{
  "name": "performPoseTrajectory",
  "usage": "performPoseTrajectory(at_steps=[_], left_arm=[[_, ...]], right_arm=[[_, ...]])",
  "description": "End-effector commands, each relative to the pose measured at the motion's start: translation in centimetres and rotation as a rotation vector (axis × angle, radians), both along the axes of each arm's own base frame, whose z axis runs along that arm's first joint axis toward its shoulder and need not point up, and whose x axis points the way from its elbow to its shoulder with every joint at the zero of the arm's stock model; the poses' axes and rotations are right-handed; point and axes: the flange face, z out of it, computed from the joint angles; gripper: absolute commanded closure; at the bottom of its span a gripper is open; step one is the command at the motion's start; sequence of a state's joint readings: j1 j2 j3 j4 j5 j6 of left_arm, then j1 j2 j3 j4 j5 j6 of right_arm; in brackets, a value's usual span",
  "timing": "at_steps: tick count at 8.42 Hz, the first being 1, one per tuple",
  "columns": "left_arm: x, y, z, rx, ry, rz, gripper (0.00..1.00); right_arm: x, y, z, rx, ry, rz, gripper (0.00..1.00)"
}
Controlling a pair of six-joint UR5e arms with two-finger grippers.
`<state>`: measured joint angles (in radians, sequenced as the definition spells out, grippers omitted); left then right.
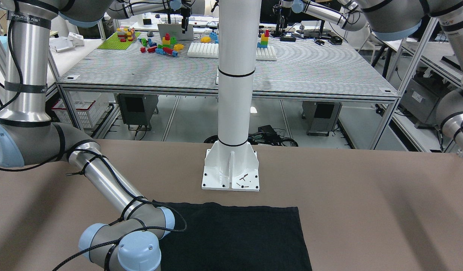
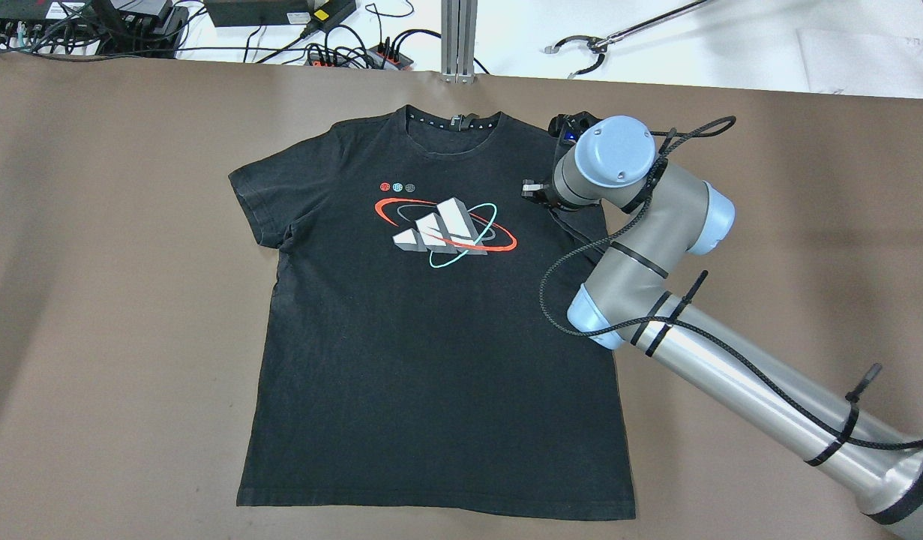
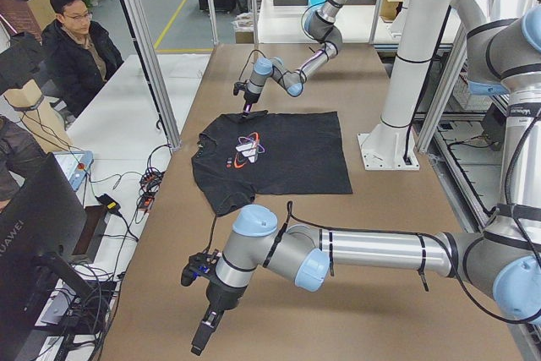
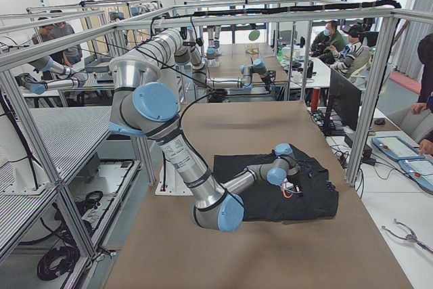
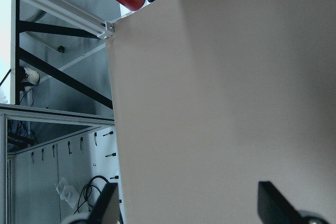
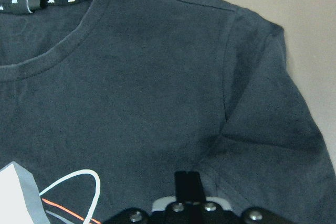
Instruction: Fold clothes
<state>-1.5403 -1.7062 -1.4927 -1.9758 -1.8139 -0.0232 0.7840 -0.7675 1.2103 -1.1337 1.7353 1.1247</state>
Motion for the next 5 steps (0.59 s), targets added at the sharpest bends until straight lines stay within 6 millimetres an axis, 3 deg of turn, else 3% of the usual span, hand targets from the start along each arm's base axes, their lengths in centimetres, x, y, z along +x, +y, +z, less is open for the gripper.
performPoseTrajectory(at_steps=[1, 2, 4, 5], left_arm=[[2.0, -0.5, -0.3, -0.006, 0.015, -0.007, 0.07], [2.0, -0.5, -0.4, -0.005, 0.015, -0.007, 0.07], [2.0, -0.6, -0.5, -0.003, 0.015, -0.007, 0.07], [2.1, -0.7, -0.7, -0.001, 0.023, -0.005, 0.07]], right_arm=[[-0.9, -0.8, -0.9, 0.003, 0.013, 0.012, 1.00], [-1.4, -1.3, -1.8, -0.004, 0.008, 0.019, 1.00], [-1.9, -1.4, -1.4, -0.023, 0.010, 0.037, 1.00], [-2.8, -0.8, -1.6, -0.012, 0.017, 0.044, 0.59]])
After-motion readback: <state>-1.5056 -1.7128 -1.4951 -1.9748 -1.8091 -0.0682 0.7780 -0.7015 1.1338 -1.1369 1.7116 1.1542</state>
